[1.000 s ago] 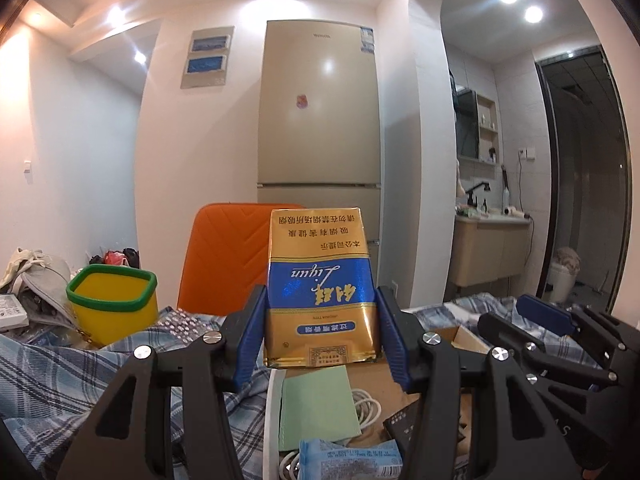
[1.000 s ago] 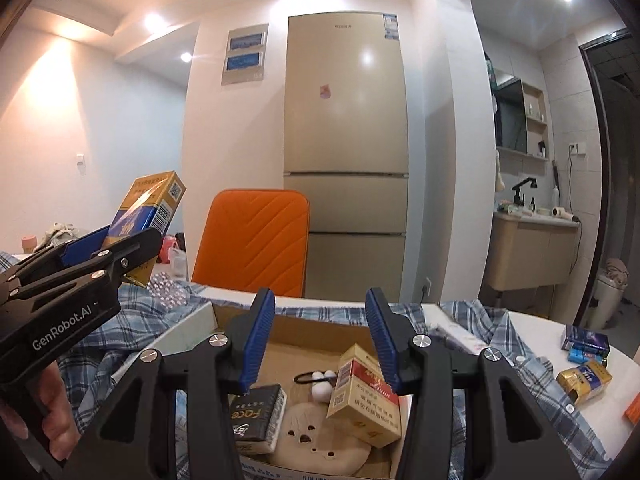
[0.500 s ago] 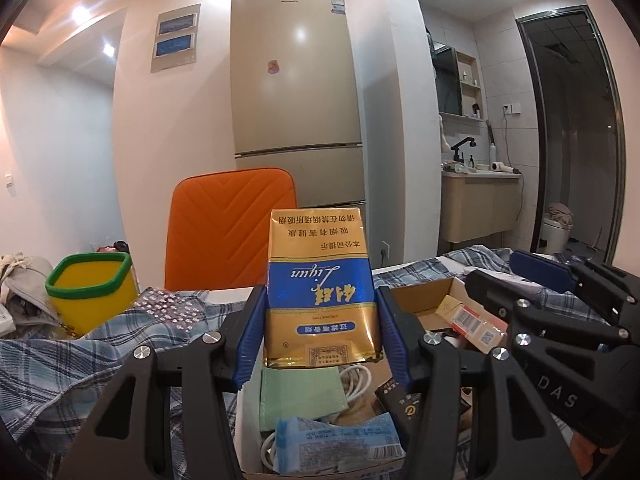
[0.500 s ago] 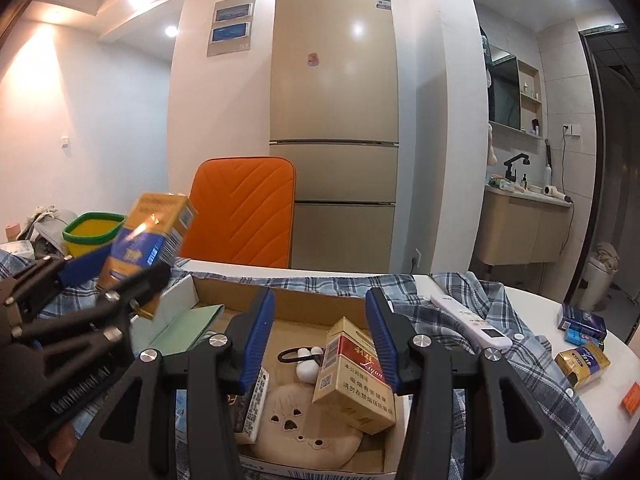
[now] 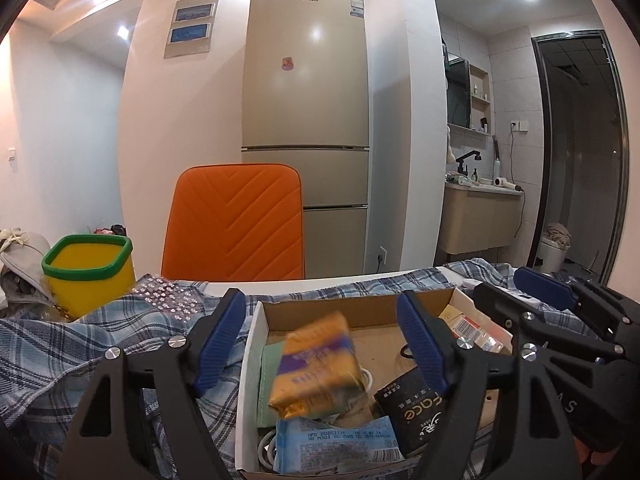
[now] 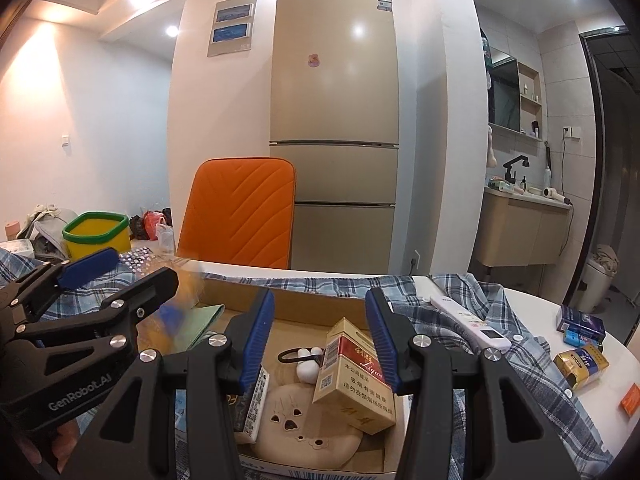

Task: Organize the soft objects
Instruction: 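Lower the Liqun box and tissue packet into the box and open both grippers, then withdraw both grippers up and away from the box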

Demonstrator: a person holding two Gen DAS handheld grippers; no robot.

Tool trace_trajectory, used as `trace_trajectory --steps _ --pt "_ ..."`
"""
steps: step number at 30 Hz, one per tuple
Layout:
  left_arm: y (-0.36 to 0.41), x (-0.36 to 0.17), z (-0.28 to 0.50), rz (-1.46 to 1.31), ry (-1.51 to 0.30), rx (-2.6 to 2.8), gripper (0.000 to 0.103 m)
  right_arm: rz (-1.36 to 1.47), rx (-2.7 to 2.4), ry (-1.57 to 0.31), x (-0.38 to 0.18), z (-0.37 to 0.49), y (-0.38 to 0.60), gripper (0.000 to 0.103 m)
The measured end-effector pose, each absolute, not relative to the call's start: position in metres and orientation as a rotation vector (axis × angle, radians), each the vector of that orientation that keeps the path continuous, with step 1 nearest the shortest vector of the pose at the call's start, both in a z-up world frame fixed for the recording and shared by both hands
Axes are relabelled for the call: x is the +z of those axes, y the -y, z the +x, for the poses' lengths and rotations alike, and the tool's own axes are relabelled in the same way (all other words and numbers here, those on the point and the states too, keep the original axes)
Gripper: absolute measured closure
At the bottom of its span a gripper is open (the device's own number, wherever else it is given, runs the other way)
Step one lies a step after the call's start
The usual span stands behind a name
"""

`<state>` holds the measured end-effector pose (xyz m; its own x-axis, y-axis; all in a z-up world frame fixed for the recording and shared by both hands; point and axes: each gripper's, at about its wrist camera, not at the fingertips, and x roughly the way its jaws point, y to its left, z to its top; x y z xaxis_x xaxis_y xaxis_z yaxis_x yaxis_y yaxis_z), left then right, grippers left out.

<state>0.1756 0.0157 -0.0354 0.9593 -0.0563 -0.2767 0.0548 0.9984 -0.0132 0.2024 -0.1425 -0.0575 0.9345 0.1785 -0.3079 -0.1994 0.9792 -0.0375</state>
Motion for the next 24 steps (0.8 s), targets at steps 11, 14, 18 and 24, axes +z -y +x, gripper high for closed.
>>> trace_trajectory --steps 11,14,18,24 --pt "-0.018 -0.025 0.167 -0.005 -0.225 -0.024 0.026 -0.072 0.19 -0.299 -0.054 0.201 0.142 0.053" --pt "-0.022 -0.015 0.166 -0.023 -0.204 -0.005 0.026 -0.072 0.178 -0.258 -0.047 0.195 0.143 0.053" --pt "-0.028 0.006 0.155 -0.062 -0.155 0.003 0.026 -0.046 0.158 -0.164 -0.021 0.178 0.149 0.051" --pt "-0.016 0.045 0.125 0.001 -0.091 0.01 0.026 -0.038 0.131 -0.11 0.011 0.157 0.161 0.049"
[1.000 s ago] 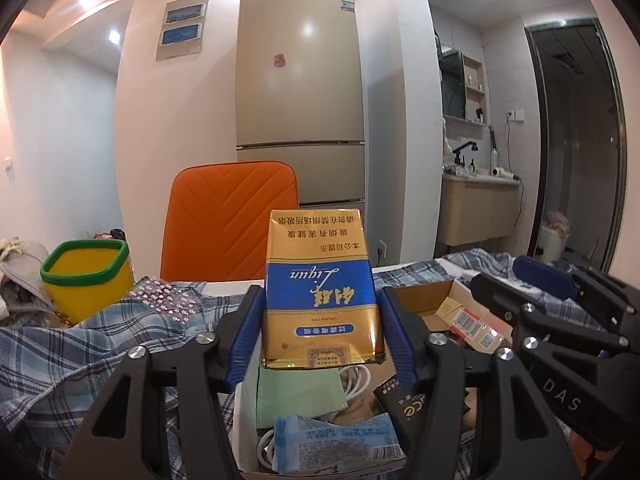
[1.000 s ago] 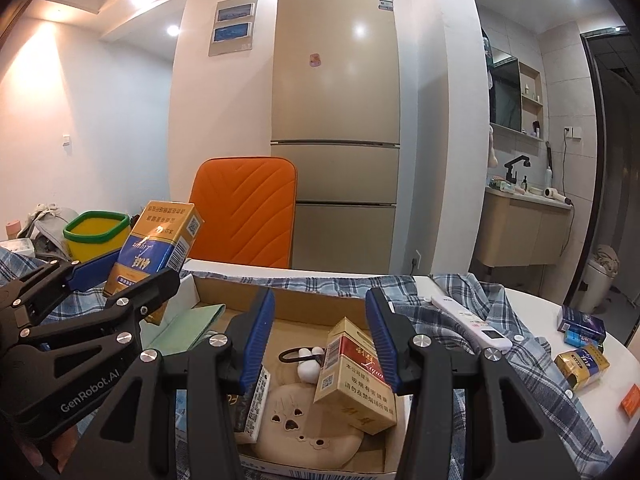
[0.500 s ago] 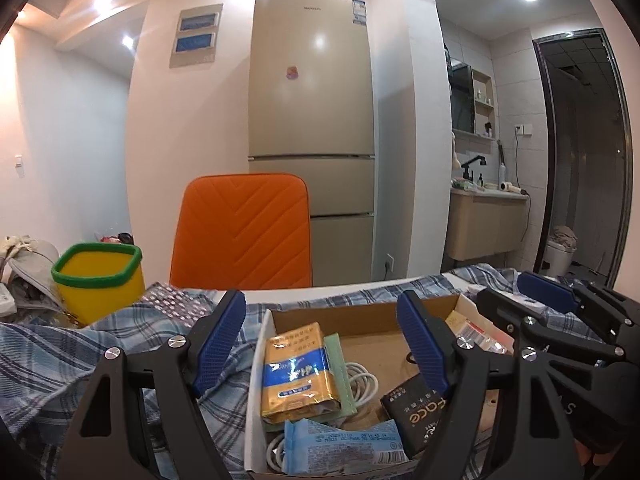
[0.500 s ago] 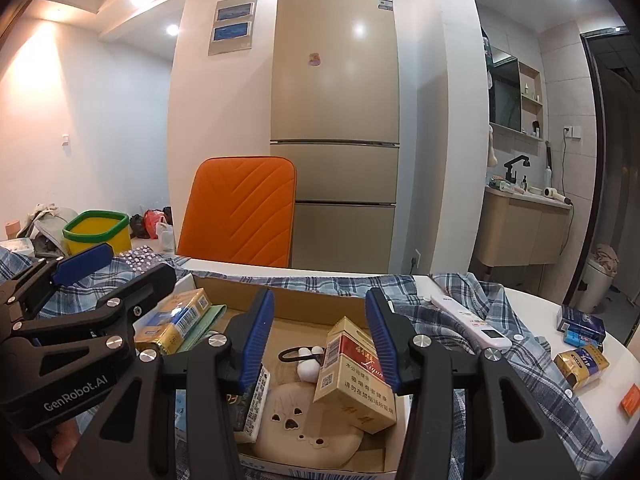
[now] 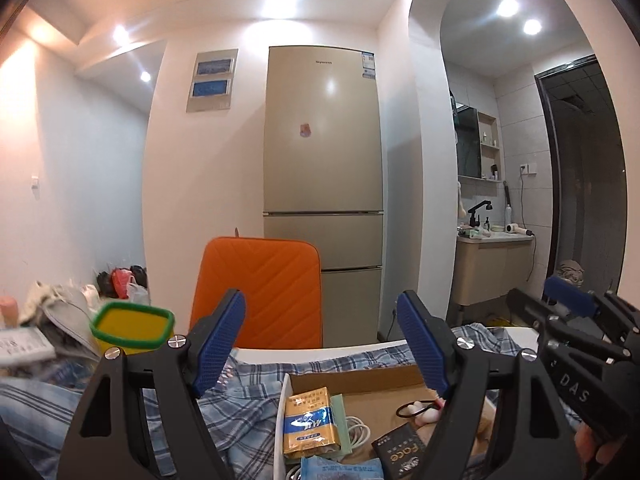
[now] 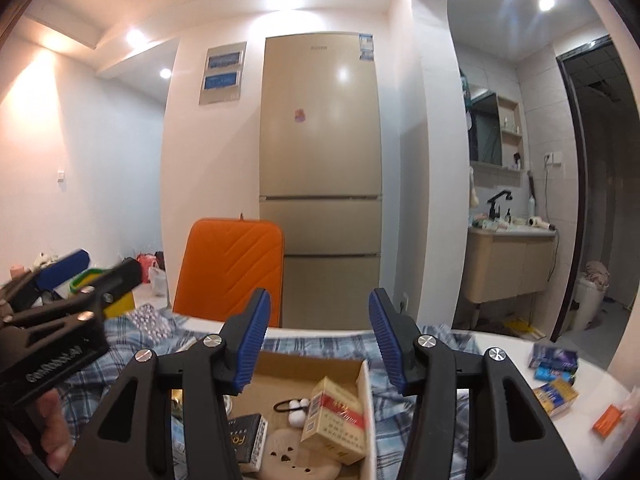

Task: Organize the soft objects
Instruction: 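Withdraw both grippers up and away from the box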

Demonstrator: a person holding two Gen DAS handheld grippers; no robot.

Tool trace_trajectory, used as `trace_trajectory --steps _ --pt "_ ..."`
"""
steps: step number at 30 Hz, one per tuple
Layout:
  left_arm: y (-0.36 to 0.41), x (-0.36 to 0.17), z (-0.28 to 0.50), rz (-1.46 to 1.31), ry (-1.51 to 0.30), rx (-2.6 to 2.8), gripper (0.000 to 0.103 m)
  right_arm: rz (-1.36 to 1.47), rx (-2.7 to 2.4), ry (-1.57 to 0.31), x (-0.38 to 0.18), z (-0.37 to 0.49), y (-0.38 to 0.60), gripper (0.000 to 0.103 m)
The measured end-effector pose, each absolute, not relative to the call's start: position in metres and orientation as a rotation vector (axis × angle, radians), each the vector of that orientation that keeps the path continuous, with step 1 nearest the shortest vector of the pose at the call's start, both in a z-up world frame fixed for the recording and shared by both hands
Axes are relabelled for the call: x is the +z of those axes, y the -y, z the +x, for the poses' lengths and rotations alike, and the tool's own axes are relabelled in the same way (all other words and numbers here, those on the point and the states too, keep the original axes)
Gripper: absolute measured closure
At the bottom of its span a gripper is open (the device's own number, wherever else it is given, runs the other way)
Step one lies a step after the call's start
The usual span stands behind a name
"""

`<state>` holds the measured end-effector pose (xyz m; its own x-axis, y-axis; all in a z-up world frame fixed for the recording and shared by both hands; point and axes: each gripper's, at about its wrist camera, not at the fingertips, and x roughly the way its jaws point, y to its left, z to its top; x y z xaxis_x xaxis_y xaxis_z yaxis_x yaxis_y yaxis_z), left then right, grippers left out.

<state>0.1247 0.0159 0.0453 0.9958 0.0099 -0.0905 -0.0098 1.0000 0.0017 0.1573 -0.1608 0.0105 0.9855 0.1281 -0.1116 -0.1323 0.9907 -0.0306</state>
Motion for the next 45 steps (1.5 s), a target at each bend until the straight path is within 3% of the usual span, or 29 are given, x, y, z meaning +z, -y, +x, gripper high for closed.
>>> trace_trajectory --steps 12,14,15,17,19,22,25,45 --pt "0.001 0.082 0.051 0.044 -0.024 -0.012 0.026 0.004 0.135 -0.042 0.072 0.08 0.191 0.049" --pt "0.003 0.082 0.042 0.052 -0.022 -0.024 0.015 -0.018 0.137 -0.045 0.075 0.069 0.191 0.049" --pt "0.003 0.082 0.037 0.052 -0.009 -0.025 0.004 -0.026 0.146 -0.047 0.075 0.062 0.19 0.049" --pt "0.002 0.079 0.024 0.044 0.043 -0.019 0.0 -0.026 0.157 -0.049 0.072 0.053 0.19 0.041" --pt "0.001 0.078 0.015 0.033 0.061 -0.029 0.0 -0.028 0.157 -0.032 0.068 0.043 0.191 0.02" --pt "-0.004 0.077 0.007 -0.001 0.057 -0.06 0.0 -0.039 0.143 -0.007 0.063 0.033 0.191 0.015" --pt "-0.004 0.075 -0.002 0.01 0.075 -0.047 0.0 -0.009 0.164 -0.021 0.058 0.027 0.197 0.0" --pt "-0.01 0.013 0.004 0.0 -0.019 -0.04 0.0 -0.065 0.152 0.015 0.006 0.009 0.197 0.0"
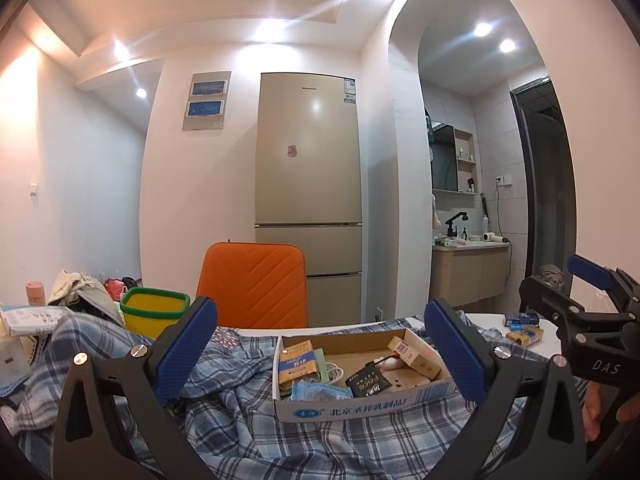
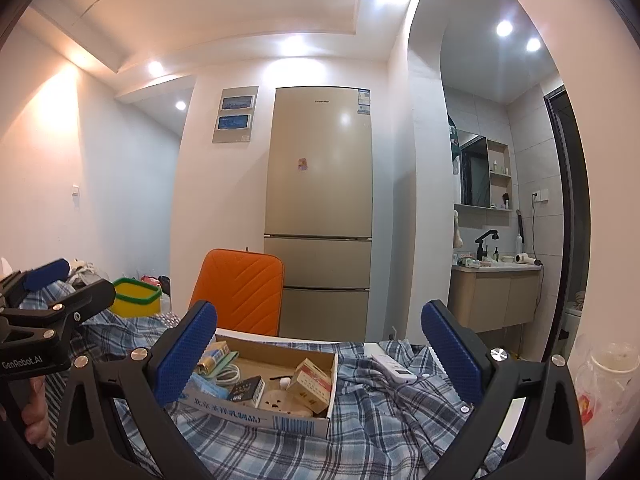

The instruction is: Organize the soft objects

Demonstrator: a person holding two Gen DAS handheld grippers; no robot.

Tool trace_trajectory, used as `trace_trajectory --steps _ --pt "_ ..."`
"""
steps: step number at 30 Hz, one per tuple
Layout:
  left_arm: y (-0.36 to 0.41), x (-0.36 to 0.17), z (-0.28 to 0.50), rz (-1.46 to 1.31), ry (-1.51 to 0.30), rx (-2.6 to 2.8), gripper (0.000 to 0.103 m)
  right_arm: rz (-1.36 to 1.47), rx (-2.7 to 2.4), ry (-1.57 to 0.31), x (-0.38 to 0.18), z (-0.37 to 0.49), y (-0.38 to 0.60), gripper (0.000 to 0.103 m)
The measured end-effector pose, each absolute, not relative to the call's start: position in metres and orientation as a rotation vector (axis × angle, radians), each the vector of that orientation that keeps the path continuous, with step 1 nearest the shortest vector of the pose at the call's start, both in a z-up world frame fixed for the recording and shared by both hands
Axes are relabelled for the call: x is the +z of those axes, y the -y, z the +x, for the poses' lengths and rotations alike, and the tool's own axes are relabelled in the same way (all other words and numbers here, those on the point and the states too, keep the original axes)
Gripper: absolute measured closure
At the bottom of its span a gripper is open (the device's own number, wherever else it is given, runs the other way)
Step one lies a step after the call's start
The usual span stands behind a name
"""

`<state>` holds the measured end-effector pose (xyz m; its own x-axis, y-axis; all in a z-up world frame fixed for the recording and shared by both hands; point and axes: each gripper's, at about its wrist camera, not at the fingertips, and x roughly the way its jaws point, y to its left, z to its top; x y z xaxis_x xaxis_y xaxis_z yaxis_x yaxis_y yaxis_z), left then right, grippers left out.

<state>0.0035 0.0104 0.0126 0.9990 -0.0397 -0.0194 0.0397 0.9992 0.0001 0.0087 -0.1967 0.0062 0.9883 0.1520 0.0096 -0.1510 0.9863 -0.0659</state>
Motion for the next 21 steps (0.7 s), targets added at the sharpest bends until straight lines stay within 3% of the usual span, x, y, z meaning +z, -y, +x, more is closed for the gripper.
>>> trace_trajectory --steps 21 --pt "-0.0151 0.0053 0.0033 -0.014 -0.03 -0.033 0.0 -0.035 0.156 0.013 -0.005 0.0082 0.1993 0.0"
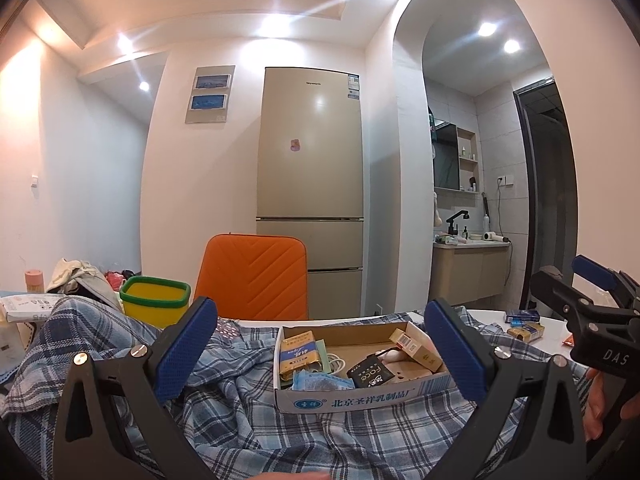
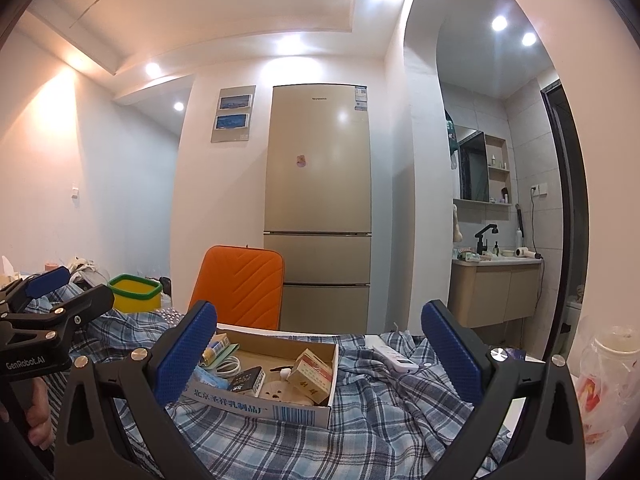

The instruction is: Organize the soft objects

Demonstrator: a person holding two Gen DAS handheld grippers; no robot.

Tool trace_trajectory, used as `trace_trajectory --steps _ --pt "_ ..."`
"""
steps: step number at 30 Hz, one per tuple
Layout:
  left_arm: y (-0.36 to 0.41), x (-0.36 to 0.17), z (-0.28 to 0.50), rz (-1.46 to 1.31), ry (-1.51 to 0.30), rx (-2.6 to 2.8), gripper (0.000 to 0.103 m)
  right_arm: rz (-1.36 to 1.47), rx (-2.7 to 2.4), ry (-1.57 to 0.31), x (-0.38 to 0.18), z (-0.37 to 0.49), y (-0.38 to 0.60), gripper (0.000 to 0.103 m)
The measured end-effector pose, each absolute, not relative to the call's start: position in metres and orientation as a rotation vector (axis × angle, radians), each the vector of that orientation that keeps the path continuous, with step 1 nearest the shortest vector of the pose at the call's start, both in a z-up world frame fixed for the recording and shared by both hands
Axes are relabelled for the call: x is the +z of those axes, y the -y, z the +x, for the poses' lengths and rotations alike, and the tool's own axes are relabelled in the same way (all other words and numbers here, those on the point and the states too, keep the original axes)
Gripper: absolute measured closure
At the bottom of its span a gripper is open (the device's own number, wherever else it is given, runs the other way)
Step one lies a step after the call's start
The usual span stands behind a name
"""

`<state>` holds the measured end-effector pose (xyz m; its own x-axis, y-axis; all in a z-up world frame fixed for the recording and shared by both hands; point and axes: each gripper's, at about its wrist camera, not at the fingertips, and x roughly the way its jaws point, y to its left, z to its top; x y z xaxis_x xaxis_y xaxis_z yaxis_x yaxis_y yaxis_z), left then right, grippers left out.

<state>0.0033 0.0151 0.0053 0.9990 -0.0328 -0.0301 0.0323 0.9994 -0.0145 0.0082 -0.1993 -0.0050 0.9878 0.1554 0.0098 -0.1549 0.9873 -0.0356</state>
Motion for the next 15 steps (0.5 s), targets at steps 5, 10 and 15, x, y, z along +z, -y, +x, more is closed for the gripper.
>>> trace_trajectory --steps 5,10,15 --pt "-0.0137 0.0056 0.0023 -0.01 -0.027 -0.019 0.0 -0.039 0.156 0.011 -0.0052 0.0086 0.1995 0.0" --pt "-0.0138 0.0056 0.0036 -0.013 -0.034 -0.021 0.0 -0.038 0.157 0.006 -0.0068 0.0106 0.2014 0.0" --pt "-0.0154 0.0058 0.004 -0.019 -0.036 -0.022 0.0 -0.038 0.156 0.005 -0.0073 0.011 0.2013 0.0"
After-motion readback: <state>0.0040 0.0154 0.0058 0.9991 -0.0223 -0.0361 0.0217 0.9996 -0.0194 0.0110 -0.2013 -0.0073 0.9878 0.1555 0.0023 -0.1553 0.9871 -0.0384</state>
